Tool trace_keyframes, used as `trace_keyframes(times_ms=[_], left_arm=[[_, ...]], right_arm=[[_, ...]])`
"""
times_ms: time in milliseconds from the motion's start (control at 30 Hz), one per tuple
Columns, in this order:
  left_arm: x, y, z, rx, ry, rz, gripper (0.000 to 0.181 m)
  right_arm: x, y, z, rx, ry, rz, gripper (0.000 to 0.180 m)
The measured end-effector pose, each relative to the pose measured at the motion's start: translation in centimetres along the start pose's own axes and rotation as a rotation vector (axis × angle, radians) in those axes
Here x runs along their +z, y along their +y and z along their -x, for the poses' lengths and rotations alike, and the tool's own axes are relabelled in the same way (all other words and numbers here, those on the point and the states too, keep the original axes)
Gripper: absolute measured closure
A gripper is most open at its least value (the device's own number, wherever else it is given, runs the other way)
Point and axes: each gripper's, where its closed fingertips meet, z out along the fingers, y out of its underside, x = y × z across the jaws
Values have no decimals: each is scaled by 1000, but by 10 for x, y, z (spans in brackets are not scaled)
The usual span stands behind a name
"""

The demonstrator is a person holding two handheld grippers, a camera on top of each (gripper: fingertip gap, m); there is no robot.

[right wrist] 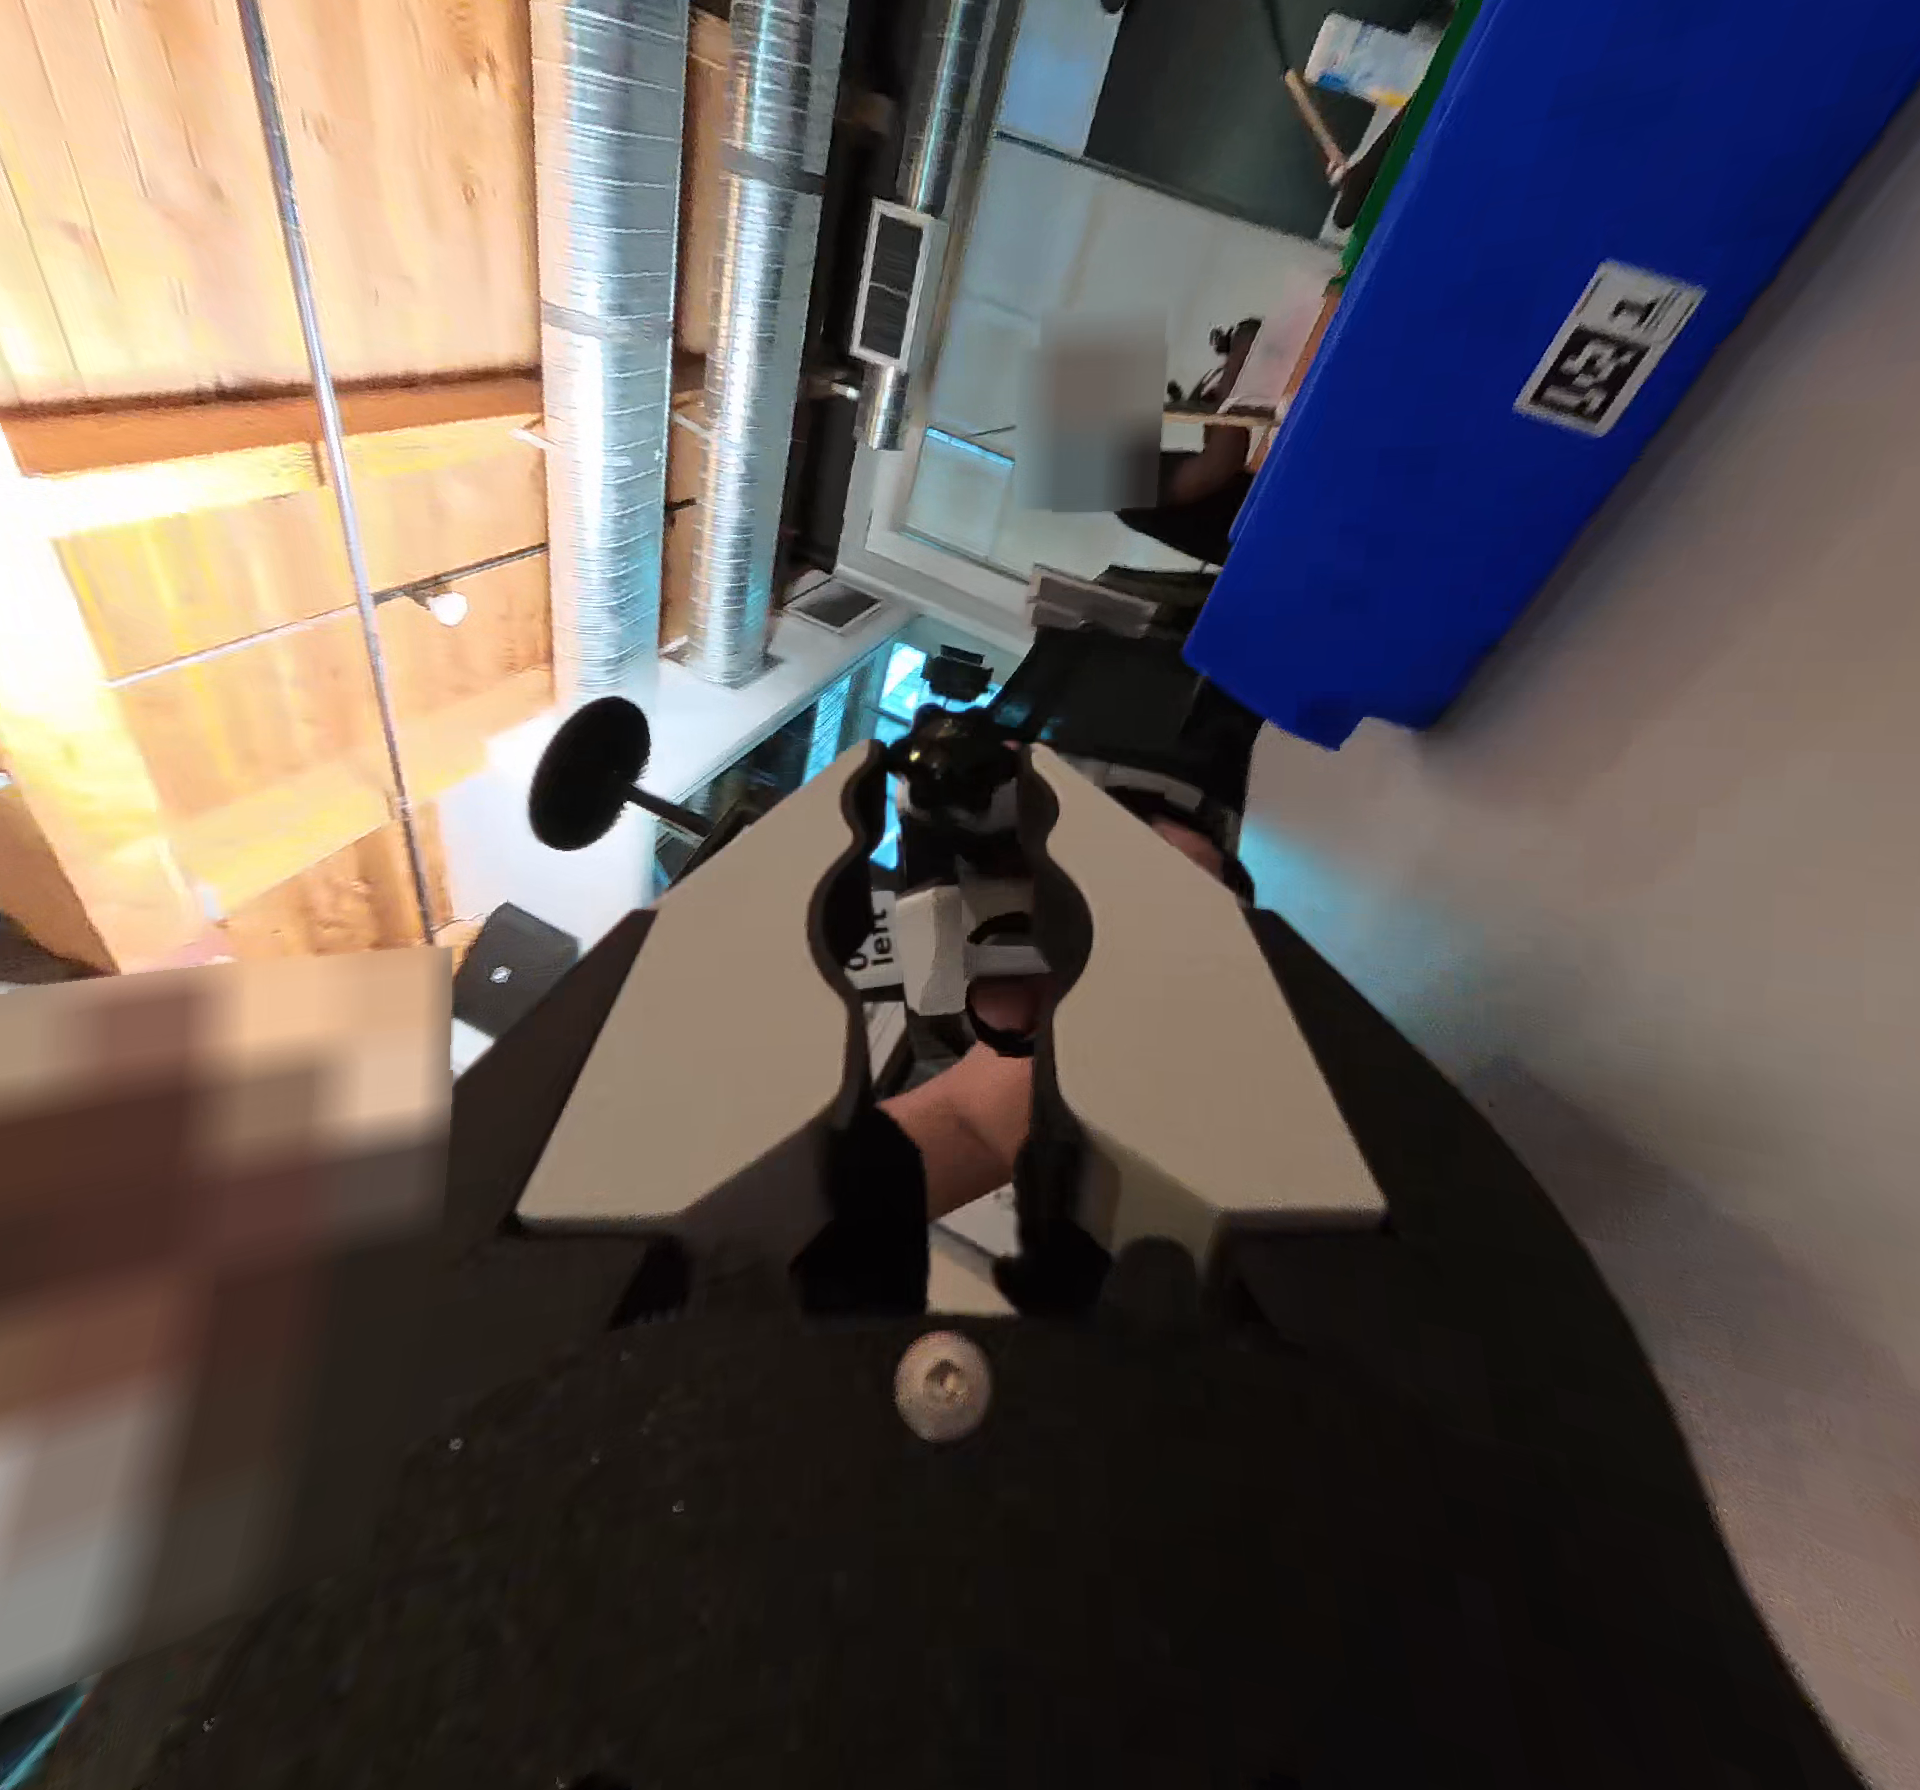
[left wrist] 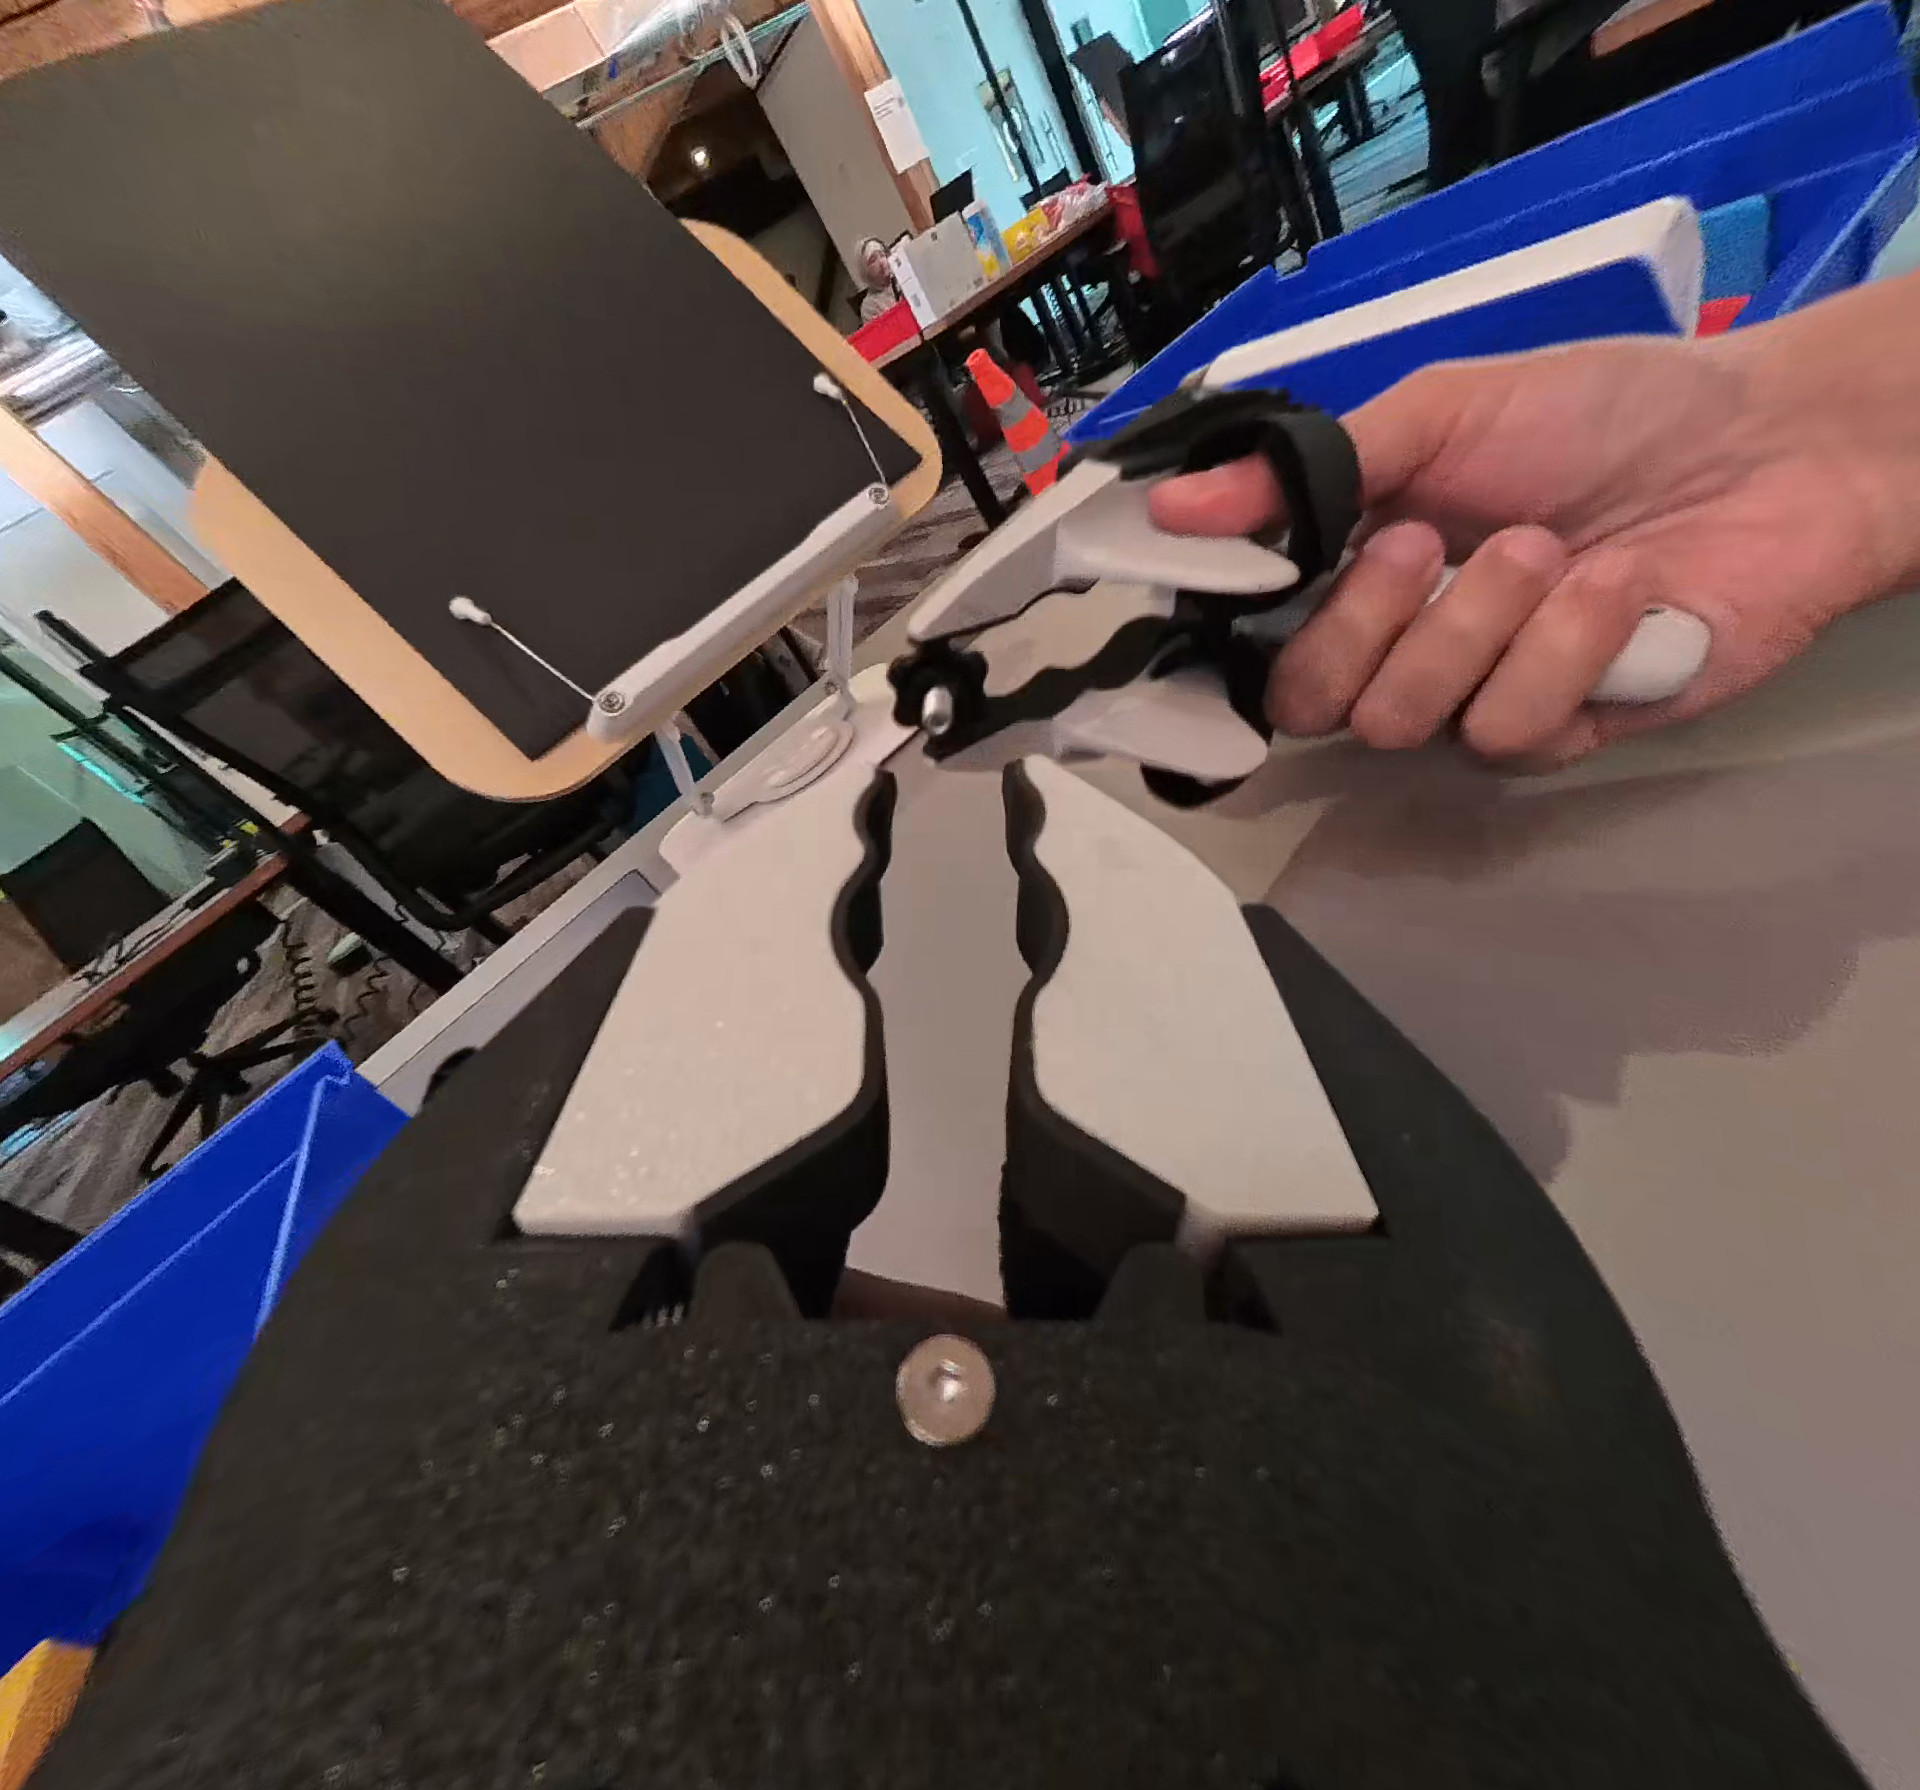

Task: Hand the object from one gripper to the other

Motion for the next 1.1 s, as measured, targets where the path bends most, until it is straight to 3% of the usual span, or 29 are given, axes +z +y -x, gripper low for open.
trace_keyframes(times_ms=[200, 333, 433, 633, 767, 933, 1100], left_arm=[[1, 4, 2, 33, -20, 16, 161], [0, 2, 2, 40, -20, 7, 175], [2, 6, 3, 43, -21, 29, 175], [2, 6, 3, -79, 44, 31, 176], [0, 0, 6, -391, 181, -24, 176], [-11, -17, 0, -783, 478, -156, 176], [-15, -25, -1, -857, 546, -200, 176]], right_arm=[[13, 16, 1, 64, -36, 52, 156], [15, 19, -3, 86, -27, 51, 156], [15, 17, -6, 87, -14, 34, 156], [14, 16, -4, 53, -19, 39, 153], [10, 13, -5, -197, 80, 87, 131], [6, 32, 4, -741, 192, 272, 122], [11, 45, 18, -825, 125, 309, 125]])
